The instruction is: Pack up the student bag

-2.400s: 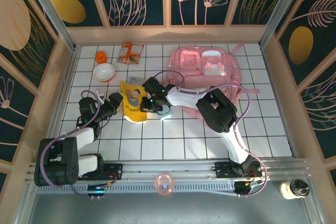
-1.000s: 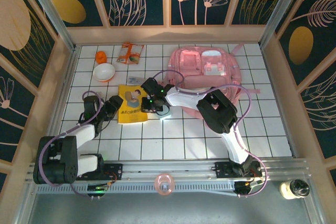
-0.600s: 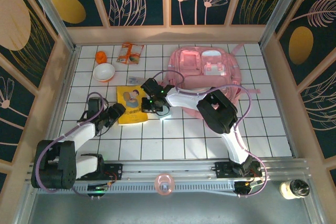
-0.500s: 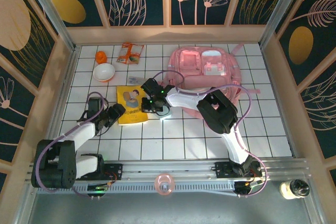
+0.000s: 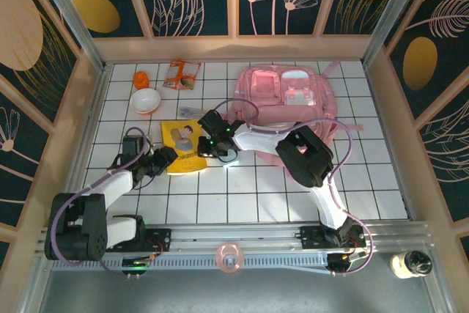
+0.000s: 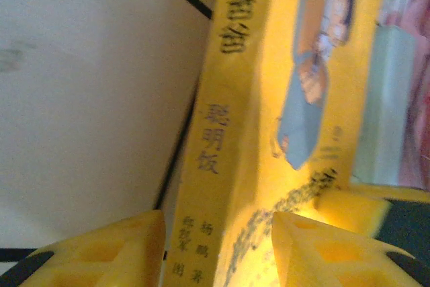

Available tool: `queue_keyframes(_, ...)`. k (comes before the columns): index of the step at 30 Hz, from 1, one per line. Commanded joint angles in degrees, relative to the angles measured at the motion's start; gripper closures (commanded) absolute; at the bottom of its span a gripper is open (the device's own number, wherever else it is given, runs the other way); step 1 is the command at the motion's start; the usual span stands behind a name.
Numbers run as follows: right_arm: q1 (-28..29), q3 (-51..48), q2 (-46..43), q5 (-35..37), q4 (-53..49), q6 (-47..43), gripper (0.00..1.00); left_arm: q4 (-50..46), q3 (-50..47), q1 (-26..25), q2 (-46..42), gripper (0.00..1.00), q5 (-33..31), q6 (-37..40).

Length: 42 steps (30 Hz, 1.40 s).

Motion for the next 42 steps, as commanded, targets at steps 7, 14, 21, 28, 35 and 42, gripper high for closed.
queue_keyframes(7, 1.5, -2.8, -2.2, -2.4, 3.7, 0.1, 0.88, 3.7, 2.5, -2.3, 1.5, 0.57, 11.9, -0.3)
queue_keyframes(14, 1.1, -5.2, -6.8, -0.5, 7.6, 1.4, 0.81, 2.7, 5.7, -3.1, 0.6, 0.82, 9.6, -1.2)
queue_keyframes(21, 0.8, -8.6, -16.4, 5.2, 11.1, 0.6, 0.67, -9.7, 11.9, -3.1, -9.4, 0.94, -2.5, 5.7)
queue_keyframes(28, 0.6, -14.6, -28.6, 10.9, 15.8, -2.7, 0.59, -10.2, 18.6, -3.1, -16.9, 1.00, -0.4, 11.7)
queue_keyframes(35, 0.6, -21.7, -43.0, 18.5, 20.7, -9.2, 0.55, -1.2, 25.5, -3.1, -18.0, 1.00, 12.3, 14.0)
queue_keyframes(42, 0.5, -31.2, -57.7, 21.7, 29.4, -16.4, 0.48, 23.7, 22.5, -3.6, -16.1, 1.00, 22.6, 0.9)
